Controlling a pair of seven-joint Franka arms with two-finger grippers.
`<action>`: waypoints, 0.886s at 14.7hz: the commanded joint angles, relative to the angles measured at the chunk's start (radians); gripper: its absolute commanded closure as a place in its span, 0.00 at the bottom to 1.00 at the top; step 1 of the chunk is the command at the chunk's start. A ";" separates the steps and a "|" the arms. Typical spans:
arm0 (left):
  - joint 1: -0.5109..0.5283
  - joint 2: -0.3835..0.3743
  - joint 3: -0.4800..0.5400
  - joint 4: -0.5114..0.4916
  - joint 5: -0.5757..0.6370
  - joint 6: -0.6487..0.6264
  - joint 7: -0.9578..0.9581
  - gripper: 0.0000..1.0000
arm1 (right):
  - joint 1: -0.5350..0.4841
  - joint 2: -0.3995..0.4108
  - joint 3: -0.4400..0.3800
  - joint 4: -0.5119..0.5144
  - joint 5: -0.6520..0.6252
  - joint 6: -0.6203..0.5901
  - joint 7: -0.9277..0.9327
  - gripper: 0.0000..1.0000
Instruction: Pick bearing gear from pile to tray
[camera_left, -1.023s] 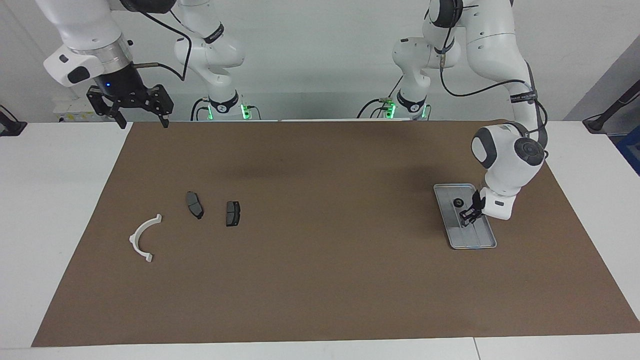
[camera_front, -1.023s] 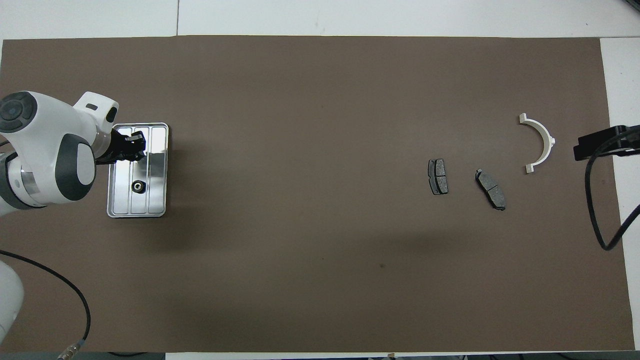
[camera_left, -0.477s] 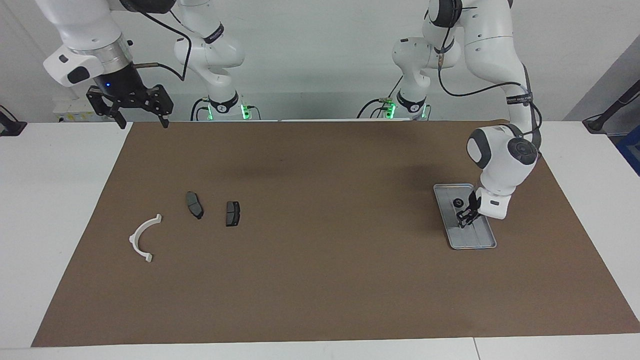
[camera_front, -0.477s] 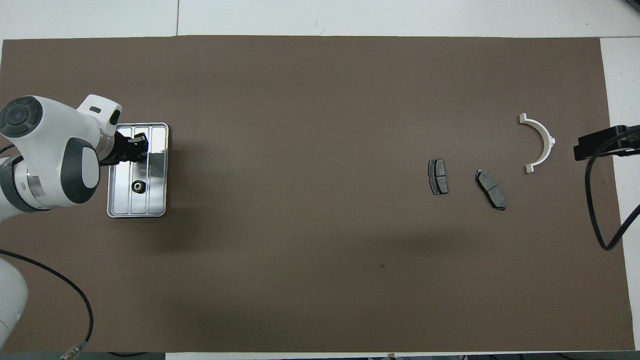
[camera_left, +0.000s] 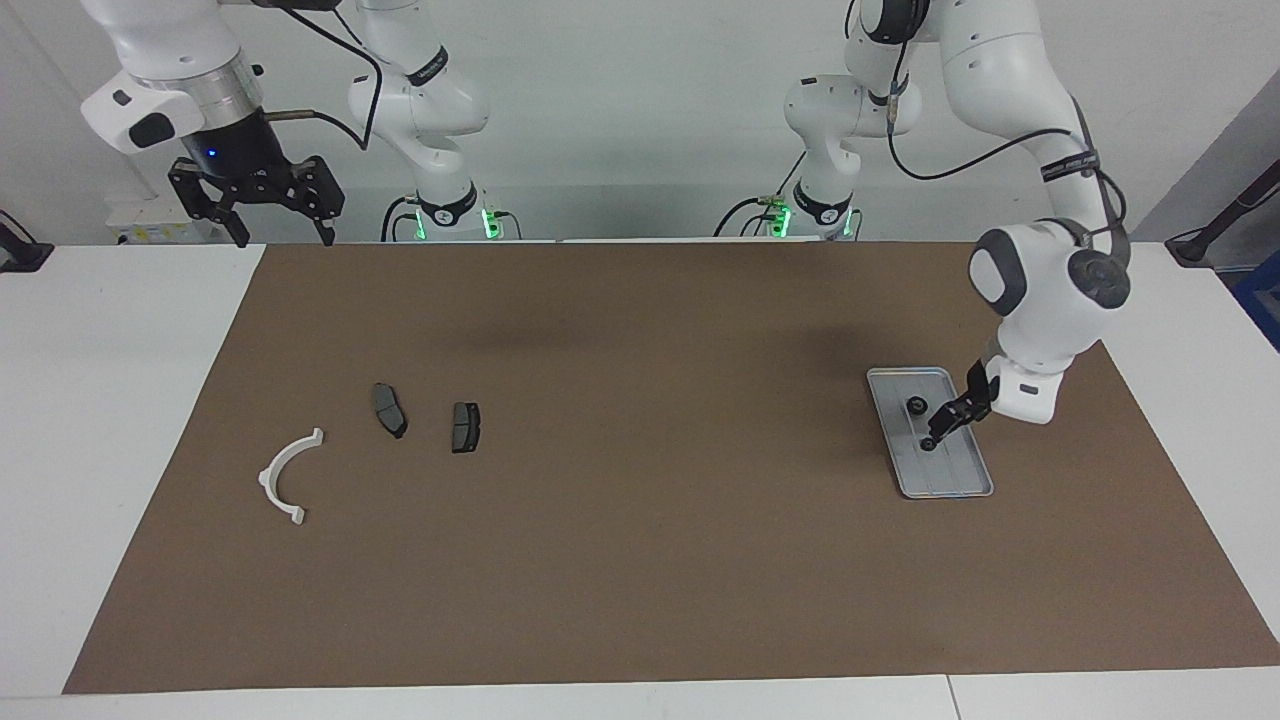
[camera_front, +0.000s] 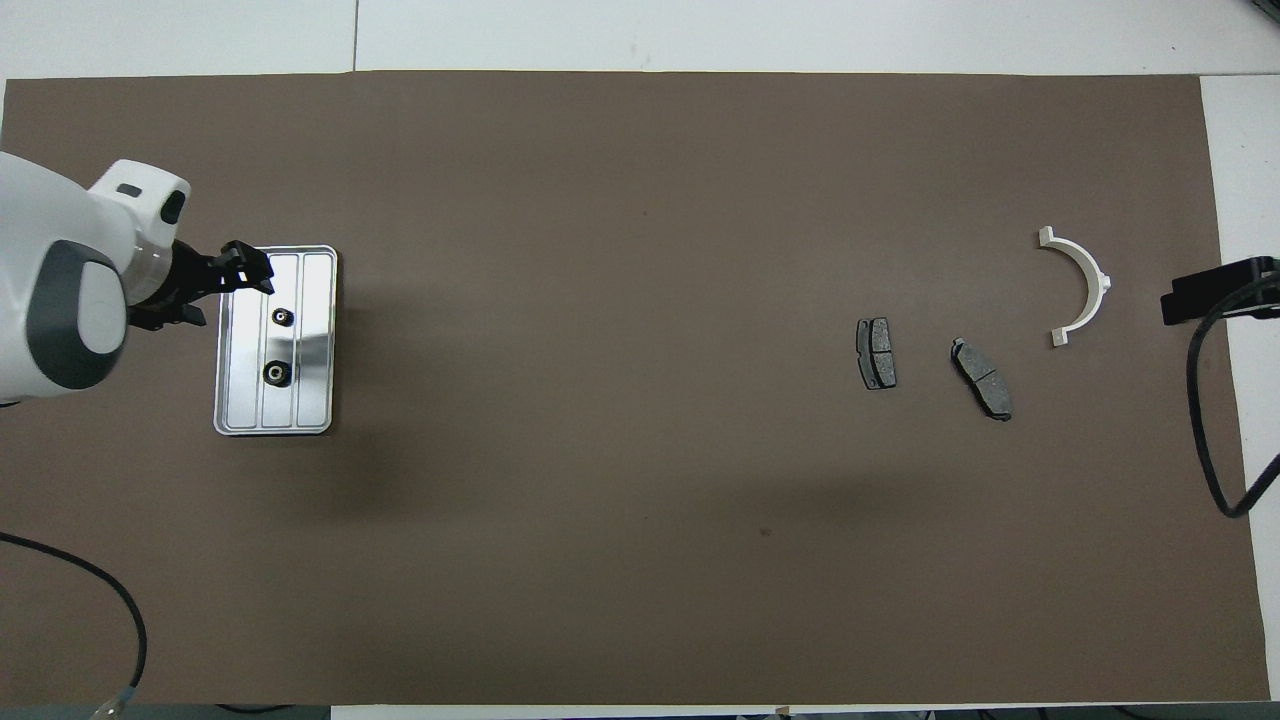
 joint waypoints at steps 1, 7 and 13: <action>0.011 -0.172 -0.003 -0.015 0.013 -0.183 0.008 0.00 | -0.010 -0.077 0.002 -0.077 0.019 0.025 -0.032 0.00; 0.027 -0.283 -0.006 0.068 0.027 -0.461 0.017 0.00 | -0.007 -0.070 0.002 -0.081 0.019 0.025 -0.030 0.00; 0.046 -0.253 -0.032 0.138 0.050 -0.480 0.033 0.00 | -0.007 -0.073 0.002 -0.082 0.019 0.025 -0.030 0.00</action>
